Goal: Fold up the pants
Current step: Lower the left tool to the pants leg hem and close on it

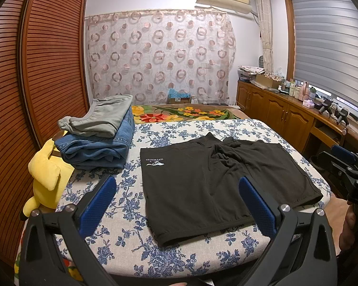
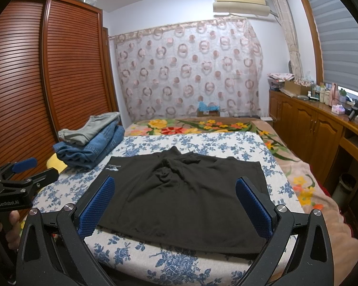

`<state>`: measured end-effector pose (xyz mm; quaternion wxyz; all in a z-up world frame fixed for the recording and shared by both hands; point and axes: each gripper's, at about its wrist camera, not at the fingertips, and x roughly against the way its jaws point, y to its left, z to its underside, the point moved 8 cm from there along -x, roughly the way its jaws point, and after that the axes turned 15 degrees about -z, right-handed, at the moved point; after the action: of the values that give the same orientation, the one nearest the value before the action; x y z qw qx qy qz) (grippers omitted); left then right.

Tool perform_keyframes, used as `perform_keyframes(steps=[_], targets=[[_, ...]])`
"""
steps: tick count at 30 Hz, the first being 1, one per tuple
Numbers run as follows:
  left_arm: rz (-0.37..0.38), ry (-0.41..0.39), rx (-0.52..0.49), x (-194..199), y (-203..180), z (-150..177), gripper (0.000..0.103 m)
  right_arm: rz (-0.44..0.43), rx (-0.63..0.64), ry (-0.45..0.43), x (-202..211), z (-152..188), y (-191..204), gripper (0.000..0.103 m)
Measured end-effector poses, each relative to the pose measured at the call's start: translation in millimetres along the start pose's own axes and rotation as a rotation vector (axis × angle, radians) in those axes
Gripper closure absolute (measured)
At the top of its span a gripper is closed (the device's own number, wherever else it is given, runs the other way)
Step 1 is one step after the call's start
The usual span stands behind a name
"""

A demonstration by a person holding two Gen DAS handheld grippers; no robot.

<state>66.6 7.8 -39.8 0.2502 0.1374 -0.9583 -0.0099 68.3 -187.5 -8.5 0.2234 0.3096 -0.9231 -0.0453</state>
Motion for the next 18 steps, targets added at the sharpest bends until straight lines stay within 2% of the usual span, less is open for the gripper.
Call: perform_keyframes(steps=[7, 18], targets=[[0.003, 0.016, -0.002, -5, 2, -4, 0.0, 0.001, -0.001, 0.006, -1, 2, -4, 0.0], [0.034, 0.093, -0.02, -39, -5, 21, 0.0, 0.026, -0.013, 0.066, -6, 22, -37, 0.0]])
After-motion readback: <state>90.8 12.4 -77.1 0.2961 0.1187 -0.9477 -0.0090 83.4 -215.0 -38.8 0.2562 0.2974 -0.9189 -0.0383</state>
